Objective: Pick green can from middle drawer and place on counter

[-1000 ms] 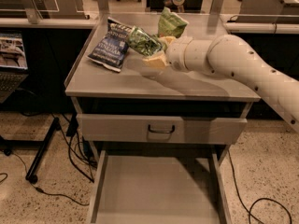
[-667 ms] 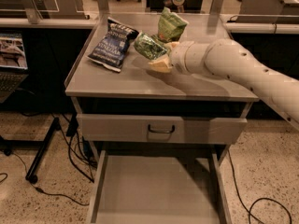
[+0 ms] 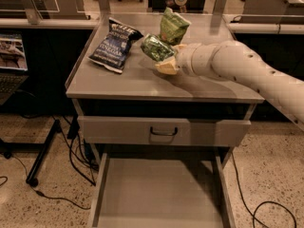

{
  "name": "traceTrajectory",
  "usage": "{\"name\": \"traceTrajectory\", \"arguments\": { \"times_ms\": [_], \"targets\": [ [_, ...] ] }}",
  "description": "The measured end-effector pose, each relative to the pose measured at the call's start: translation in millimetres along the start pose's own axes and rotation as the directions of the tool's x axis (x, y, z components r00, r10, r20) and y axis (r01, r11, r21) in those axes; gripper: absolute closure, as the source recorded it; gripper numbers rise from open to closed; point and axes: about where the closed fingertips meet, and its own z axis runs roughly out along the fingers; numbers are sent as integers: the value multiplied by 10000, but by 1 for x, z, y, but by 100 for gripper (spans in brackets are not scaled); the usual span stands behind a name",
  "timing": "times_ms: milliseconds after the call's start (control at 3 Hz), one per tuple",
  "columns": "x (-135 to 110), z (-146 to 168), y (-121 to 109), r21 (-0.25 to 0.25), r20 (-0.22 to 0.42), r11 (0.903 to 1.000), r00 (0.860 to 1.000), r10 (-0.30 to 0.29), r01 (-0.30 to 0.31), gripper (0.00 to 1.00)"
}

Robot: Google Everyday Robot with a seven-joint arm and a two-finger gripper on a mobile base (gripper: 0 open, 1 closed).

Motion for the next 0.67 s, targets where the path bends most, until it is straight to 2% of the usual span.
{"name": "traceTrajectory", "arguments": {
  "times_ms": [333,667],
  "targets": [
    [0,0,0,0,0,10000,10000,0,0,13],
    [0,0,0,0,0,10000,10000,0,0,0]
  ]
}}
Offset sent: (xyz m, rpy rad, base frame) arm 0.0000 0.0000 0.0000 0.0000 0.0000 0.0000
